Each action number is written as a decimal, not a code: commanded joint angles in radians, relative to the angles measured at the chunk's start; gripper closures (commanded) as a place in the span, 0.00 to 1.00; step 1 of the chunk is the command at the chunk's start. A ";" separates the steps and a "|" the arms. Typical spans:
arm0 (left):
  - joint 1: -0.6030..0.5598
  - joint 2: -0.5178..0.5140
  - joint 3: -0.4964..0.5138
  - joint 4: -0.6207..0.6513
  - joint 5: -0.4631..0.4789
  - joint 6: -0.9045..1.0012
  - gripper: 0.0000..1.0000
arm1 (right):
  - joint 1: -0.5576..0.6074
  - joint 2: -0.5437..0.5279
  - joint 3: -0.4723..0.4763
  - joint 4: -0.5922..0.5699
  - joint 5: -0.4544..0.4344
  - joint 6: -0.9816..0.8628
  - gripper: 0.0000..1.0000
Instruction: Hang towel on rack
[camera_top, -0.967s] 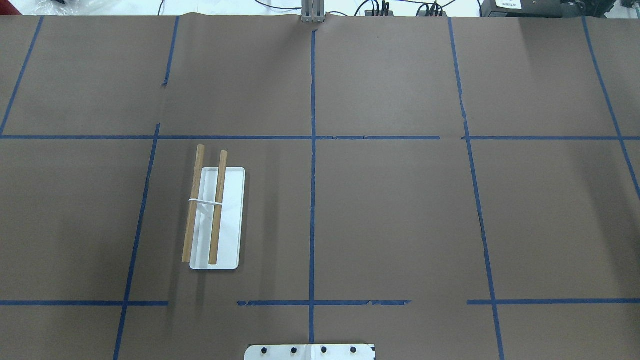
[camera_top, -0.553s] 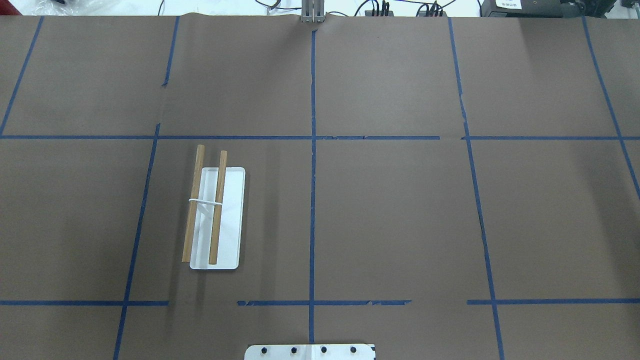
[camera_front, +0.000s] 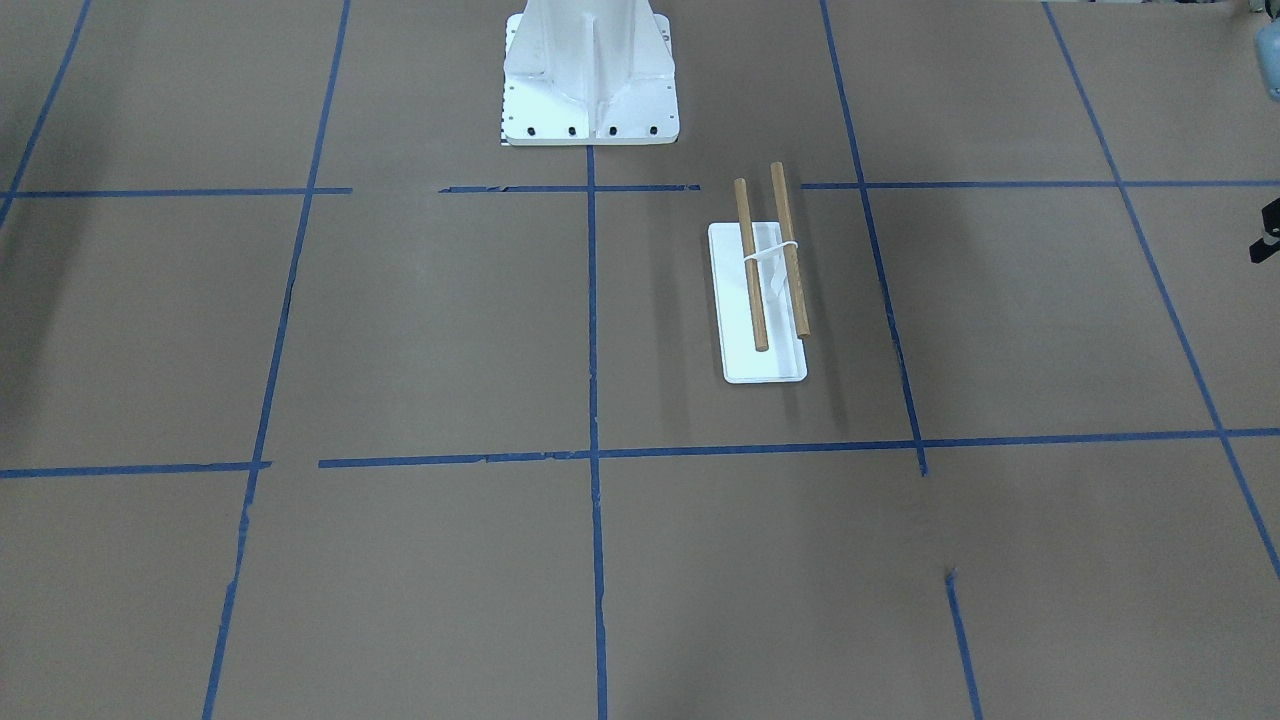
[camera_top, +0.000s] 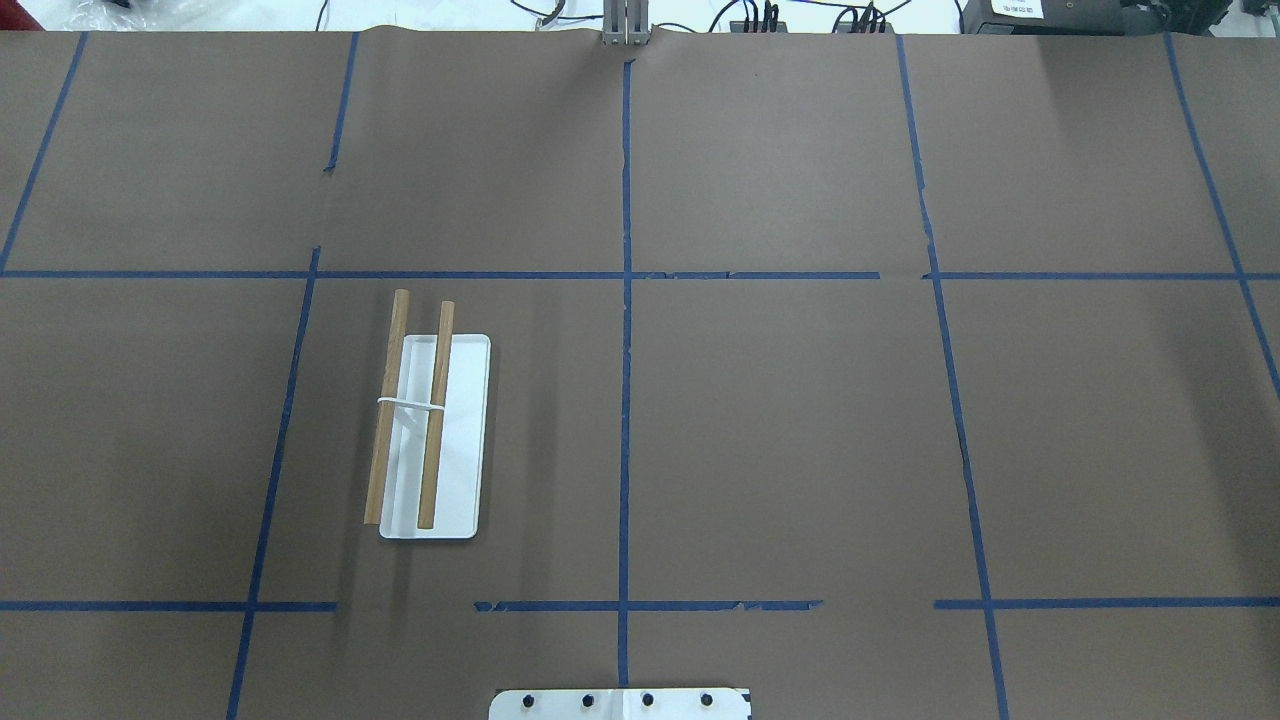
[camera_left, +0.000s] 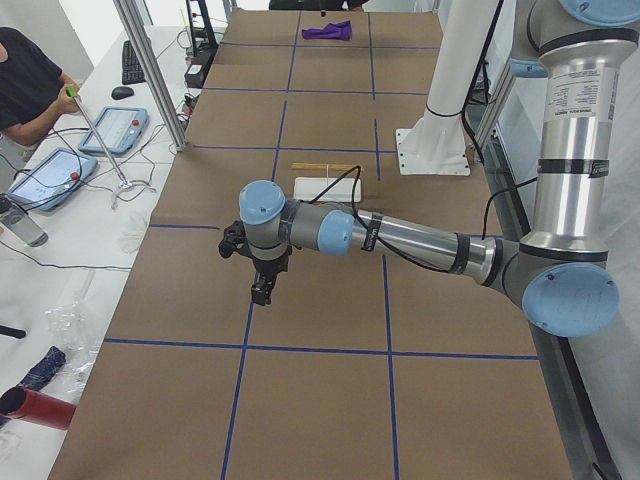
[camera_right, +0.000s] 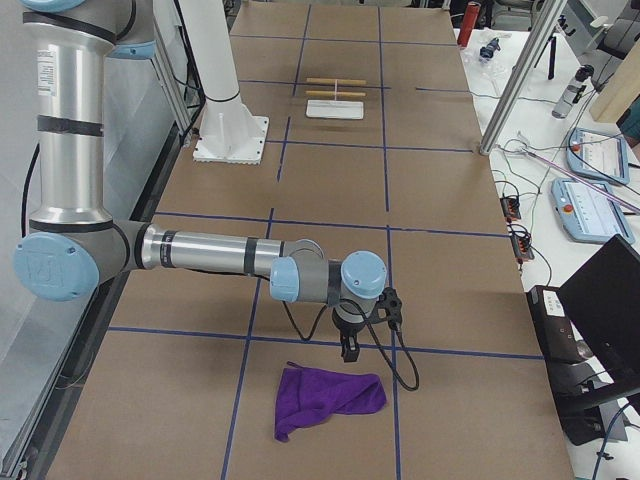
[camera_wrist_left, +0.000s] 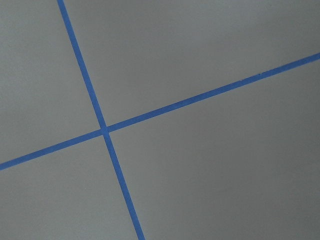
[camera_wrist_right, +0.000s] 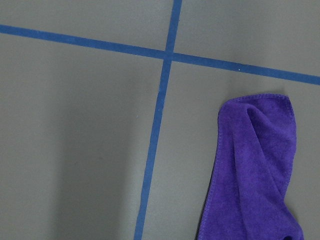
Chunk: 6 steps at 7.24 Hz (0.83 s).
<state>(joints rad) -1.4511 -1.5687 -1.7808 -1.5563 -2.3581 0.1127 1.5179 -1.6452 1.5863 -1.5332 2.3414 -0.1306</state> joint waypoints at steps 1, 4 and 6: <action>0.000 0.010 0.000 -0.002 -0.036 -0.013 0.00 | -0.001 -0.001 0.001 0.028 0.003 0.003 0.00; 0.000 0.012 0.001 -0.008 -0.049 -0.011 0.00 | -0.010 0.016 -0.026 0.038 0.001 0.012 0.00; 0.000 0.012 -0.002 -0.011 -0.050 -0.011 0.00 | -0.062 0.112 -0.177 0.105 -0.004 0.075 0.01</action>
<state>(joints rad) -1.4507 -1.5571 -1.7799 -1.5664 -2.4076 0.1013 1.4814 -1.5839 1.5025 -1.4733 2.3413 -0.0818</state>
